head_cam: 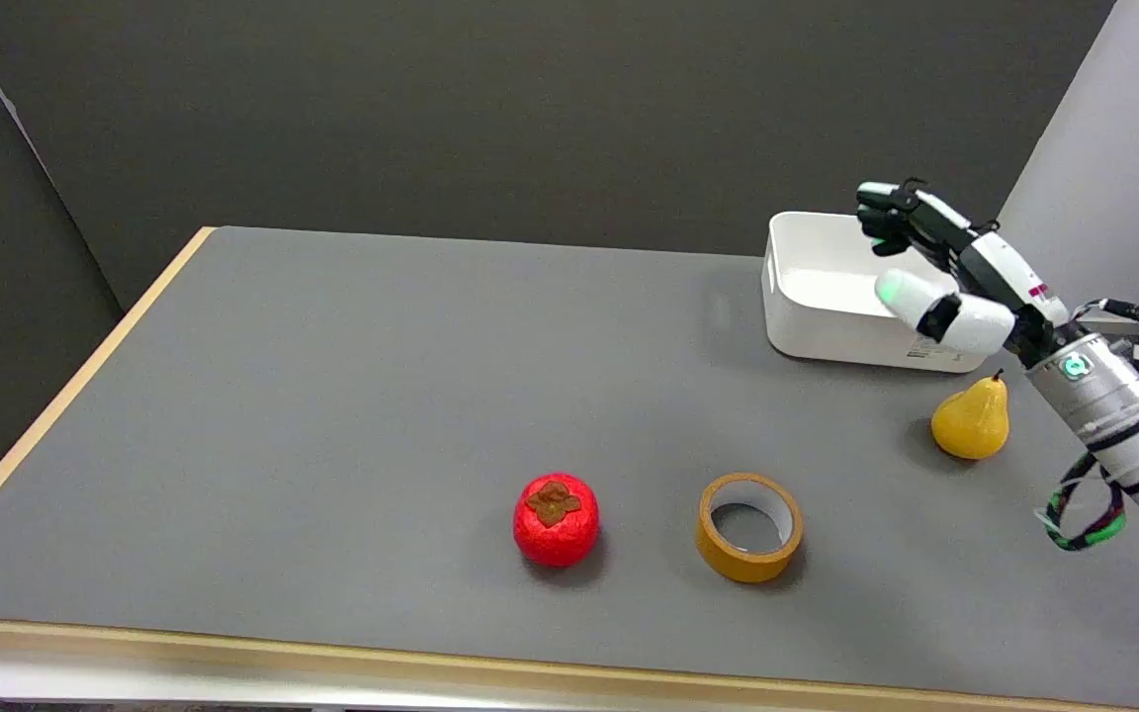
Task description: Pick up the yellow tape.
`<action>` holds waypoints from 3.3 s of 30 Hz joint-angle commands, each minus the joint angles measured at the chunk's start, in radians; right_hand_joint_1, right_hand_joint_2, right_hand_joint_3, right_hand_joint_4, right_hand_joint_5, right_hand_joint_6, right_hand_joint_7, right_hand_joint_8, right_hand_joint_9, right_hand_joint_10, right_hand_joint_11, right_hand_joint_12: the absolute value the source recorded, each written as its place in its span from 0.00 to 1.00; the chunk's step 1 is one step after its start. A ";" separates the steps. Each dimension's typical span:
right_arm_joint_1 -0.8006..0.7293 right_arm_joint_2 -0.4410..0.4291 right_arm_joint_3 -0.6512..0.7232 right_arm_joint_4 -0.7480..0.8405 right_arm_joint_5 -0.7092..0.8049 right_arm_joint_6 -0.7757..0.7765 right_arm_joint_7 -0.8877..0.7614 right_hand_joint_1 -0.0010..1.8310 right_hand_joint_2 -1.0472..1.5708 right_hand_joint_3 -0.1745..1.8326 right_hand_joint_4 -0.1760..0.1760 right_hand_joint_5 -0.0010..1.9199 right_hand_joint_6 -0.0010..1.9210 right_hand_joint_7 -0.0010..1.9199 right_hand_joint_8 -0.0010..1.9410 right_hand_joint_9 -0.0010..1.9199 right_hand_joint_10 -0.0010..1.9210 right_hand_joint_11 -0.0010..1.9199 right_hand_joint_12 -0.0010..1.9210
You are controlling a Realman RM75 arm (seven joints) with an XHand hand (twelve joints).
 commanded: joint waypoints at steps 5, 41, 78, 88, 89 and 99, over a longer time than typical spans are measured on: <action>-0.505 -0.138 0.361 0.383 -0.332 -0.074 -0.531 0.30 0.63 0.59 0.80 0.11 0.26 0.15 0.19 0.10 0.31 0.05 0.57; -0.172 -0.058 0.004 0.376 -0.684 -0.249 -0.651 0.24 0.58 0.50 0.64 0.00 0.00 0.00 0.00 0.00 0.21 0.01 0.60; -0.156 -0.059 -0.095 0.302 -0.618 -0.362 -0.580 0.22 0.58 0.51 0.64 0.00 0.00 0.00 0.00 0.00 0.19 0.01 0.60; -0.143 -0.074 -0.119 0.267 -0.599 -0.361 -0.580 0.23 0.58 0.52 0.63 0.00 0.00 0.00 0.00 0.00 0.20 0.01 0.60; -0.141 -0.076 -0.120 0.266 -0.599 -0.361 -0.580 0.23 0.58 0.52 0.63 0.00 0.00 0.00 0.00 0.00 0.20 0.01 0.60; -0.115 -0.089 -0.138 0.258 -0.599 -0.359 -0.585 0.26 0.59 0.54 0.64 0.00 0.04 0.02 0.10 0.02 0.28 0.03 0.61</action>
